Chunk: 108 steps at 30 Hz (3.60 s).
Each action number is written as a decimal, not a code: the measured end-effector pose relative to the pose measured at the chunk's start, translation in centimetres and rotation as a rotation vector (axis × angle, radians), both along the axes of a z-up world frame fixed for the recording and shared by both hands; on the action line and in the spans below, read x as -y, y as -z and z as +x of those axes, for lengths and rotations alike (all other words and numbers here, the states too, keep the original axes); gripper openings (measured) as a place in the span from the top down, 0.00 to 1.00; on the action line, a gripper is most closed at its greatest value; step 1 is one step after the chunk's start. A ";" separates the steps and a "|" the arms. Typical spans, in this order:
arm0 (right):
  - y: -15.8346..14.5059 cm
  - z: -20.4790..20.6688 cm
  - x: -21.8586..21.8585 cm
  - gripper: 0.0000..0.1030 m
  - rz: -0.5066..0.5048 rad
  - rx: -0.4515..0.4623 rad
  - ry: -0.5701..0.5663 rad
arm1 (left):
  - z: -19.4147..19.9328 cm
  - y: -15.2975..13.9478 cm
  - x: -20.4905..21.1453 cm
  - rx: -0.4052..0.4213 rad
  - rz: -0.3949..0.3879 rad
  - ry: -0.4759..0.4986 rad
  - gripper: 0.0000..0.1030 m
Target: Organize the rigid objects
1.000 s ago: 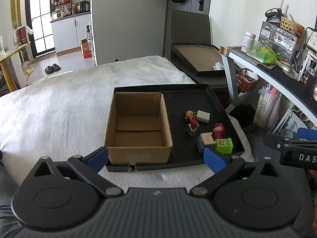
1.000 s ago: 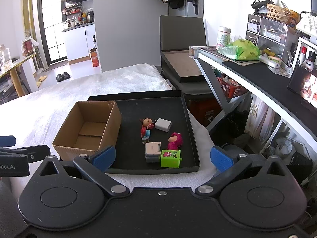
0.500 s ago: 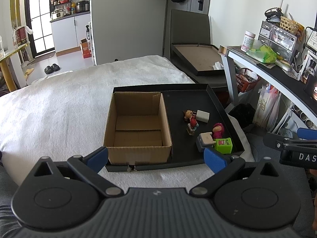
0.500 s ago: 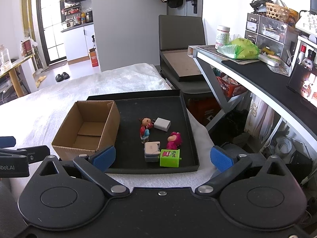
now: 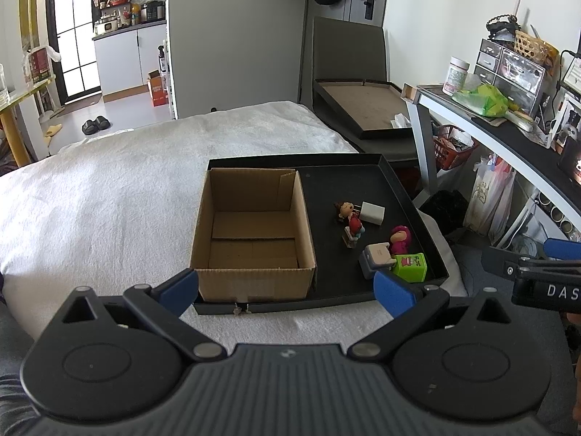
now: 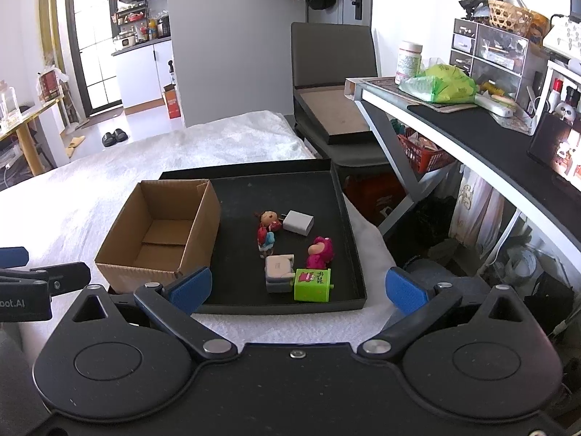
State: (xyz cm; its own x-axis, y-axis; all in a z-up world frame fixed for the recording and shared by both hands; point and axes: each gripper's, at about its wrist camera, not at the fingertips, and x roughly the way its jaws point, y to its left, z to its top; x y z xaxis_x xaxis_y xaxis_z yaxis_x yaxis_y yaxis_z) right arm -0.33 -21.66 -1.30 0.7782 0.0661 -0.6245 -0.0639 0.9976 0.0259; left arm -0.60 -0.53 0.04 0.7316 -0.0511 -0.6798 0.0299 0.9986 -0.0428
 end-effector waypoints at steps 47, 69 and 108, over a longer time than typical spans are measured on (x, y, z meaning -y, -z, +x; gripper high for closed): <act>6.9 8.0 3.5 0.05 0.160 -0.177 0.016 | 8.2 5.6 1.3 -0.116 -0.017 -0.025 0.13; 11.0 13.5 4.1 0.19 0.104 -0.291 0.009 | 13.9 7.6 5.5 -0.191 0.129 -0.066 0.37; 12.8 16.1 1.5 0.47 -0.097 -0.281 -0.152 | 16.4 9.9 8.6 -0.214 0.284 -0.056 0.76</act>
State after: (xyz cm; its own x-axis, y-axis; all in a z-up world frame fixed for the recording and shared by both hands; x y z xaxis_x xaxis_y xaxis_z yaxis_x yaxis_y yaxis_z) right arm 15.78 -23.18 -14.07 0.5604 0.0985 -0.8224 -0.2164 0.9758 -0.0306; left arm 15.80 -9.13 -9.84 0.5673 0.1976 -0.7994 -0.0044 0.9715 0.2370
